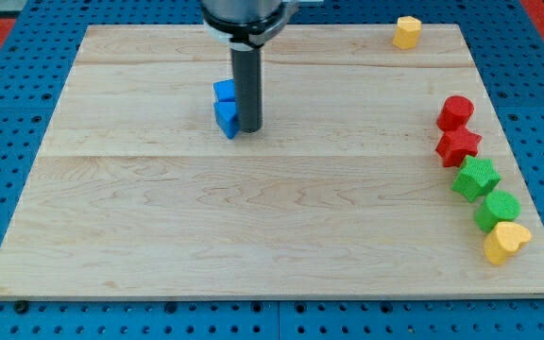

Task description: Push the yellow heart towards the bottom center

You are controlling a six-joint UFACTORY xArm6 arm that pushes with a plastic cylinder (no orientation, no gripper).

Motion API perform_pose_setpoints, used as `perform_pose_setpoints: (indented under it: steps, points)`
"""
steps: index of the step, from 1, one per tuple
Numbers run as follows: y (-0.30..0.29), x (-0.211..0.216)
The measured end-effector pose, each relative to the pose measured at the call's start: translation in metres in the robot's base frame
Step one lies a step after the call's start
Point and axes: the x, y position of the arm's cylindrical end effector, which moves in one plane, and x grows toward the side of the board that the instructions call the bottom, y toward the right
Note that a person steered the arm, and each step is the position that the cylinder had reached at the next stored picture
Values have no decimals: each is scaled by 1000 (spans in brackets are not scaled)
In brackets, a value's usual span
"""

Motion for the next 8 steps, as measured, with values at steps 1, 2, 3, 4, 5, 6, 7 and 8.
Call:
perform_pose_setpoints:
  steps: [1, 2, 3, 4, 5, 6, 7, 8]
  points:
    - [-7, 0]
    - [-7, -2]
    - [54, -32]
    - [114, -69]
    - [179, -84]
    - [235, -109]
    - [267, -91]
    - [298, -81]
